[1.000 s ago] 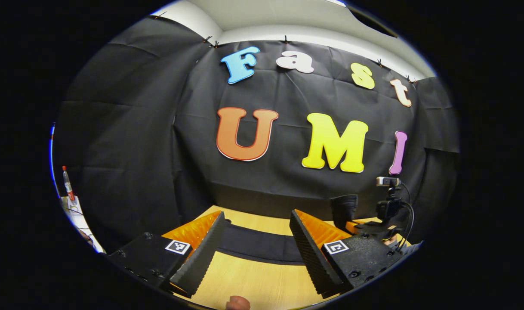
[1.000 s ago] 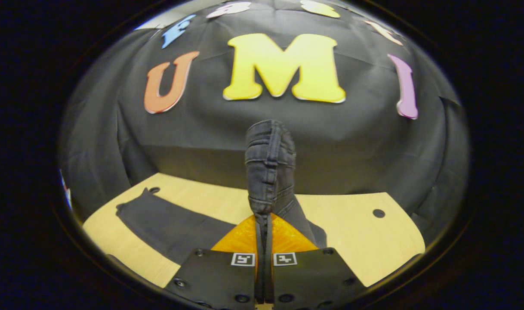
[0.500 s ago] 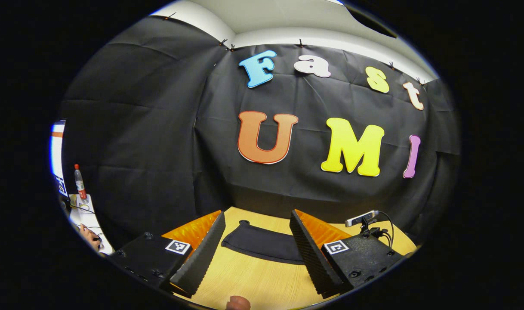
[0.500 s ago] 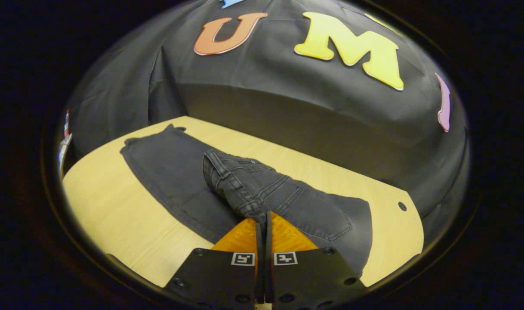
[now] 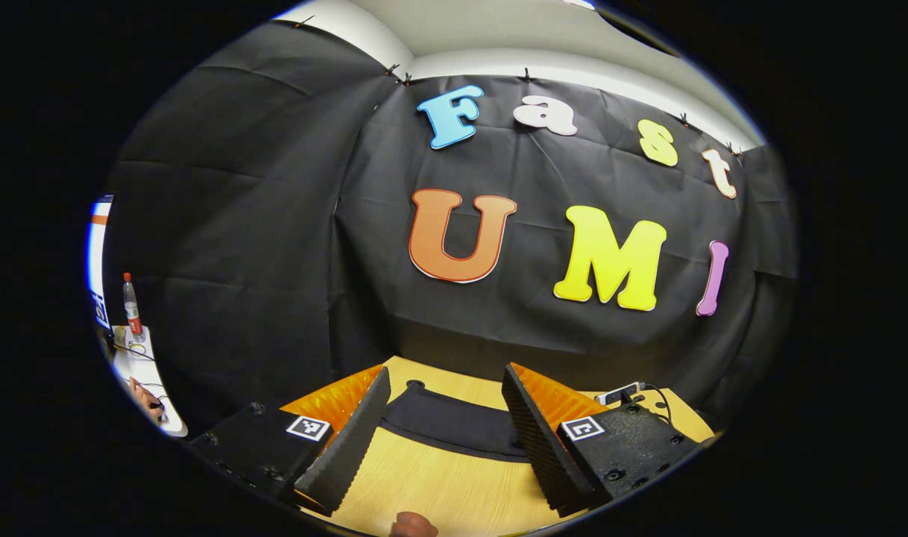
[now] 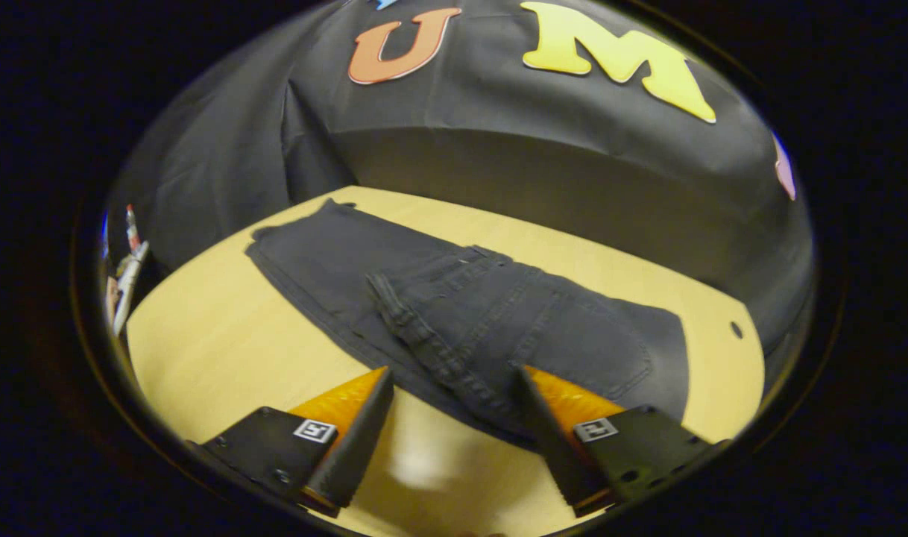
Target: Grasp the waist and the cuffs of the jeans and fold them to make the two legs overlap; first hold the waist and fold one-third of the jeans toward the cuffs, then hold the cuffs and fold the remaining one-third in the same direction to finish folding.
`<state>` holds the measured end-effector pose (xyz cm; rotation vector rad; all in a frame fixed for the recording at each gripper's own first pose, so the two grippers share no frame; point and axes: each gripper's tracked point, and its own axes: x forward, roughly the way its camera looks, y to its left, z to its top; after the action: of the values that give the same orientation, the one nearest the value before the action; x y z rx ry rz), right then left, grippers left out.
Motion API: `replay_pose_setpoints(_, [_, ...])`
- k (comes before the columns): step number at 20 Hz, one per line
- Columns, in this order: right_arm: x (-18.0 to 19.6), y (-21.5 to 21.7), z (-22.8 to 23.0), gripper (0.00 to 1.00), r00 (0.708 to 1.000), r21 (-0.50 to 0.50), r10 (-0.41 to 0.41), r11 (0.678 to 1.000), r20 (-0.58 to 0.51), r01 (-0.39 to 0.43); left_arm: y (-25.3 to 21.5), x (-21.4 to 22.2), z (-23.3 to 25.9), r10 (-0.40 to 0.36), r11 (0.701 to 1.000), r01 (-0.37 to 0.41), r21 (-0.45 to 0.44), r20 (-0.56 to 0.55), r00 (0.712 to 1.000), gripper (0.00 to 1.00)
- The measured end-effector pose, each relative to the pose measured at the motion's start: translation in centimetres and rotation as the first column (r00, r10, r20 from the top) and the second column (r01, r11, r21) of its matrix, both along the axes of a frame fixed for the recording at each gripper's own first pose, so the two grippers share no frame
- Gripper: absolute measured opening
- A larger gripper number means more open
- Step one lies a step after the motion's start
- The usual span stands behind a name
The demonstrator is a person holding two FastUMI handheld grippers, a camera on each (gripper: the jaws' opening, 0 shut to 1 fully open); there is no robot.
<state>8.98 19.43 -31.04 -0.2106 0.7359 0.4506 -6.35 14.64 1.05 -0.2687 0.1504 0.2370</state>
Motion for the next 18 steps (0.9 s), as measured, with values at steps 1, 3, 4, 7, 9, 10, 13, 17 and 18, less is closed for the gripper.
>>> replay_pose_setpoints(1, [0.2,0.1,0.3,0.99,1.000,-0.007,0.009,1.000,0.022,-0.009,0.1,0.0,-0.1,0.001,1.000,-0.001,0.001,-0.002,1.000,0.97])
replay_pose_setpoints(3, [0.0,0.7,0.8,0.99,0.999,0.013,0.015,1.000,0.031,-0.016,0.3,0.0,0.0,0.002,1.000,-0.002,0.004,-0.001,1.000,0.97])
replay_pose_setpoints(4, [0.2,0.7,1.4,0.99,0.999,0.017,0.010,1.000,0.048,-0.011,0.2,0.1,-0.1,0.000,1.000,0.000,0.006,-0.002,1.000,0.97])
replay_pose_setpoints(7, [1.0,1.2,4.1,0.99,0.995,0.063,-0.004,0.998,0.097,-0.003,0.4,0.5,-1.0,-0.005,1.000,0.005,0.009,-0.017,1.000,0.97])
replay_pose_setpoints(9, [2.0,1.3,6.9,0.99,0.989,0.103,-0.020,0.995,0.144,0.005,0.6,1.3,-2.0,-0.011,1.000,0.010,-0.017,-0.034,0.999,0.97])
replay_pose_setpoints(10, [2.5,1.2,8.8,0.99,0.984,0.127,-0.030,0.992,0.173,0.008,0.5,1.7,-3.0,-0.020,0.999,0.018,-0.038,-0.051,0.998,0.96])
replay_pose_setpoints(13, [4.2,-0.1,15.2,0.98,0.957,0.199,-0.083,0.980,0.279,0.027,0.2,3.5,-7.3,-0.065,0.993,0.051,-0.111,-0.128,0.990,0.97])
replay_pose_setpoints(17, [6.0,-4.4,23.3,0.99,0.899,0.266,-0.180,0.961,0.398,0.075,0.1,5.8,-13.3,-0.092,0.893,-0.012,-0.449,-0.209,0.974,0.99])
replay_pose_setpoints(18, [6.1,-5.8,25.0,0.98,0.884,0.279,-0.204,0.956,0.421,0.087,0.5,6.6,-15.0,-0.081,0.847,-0.059,-0.529,-0.238,0.968,0.99])
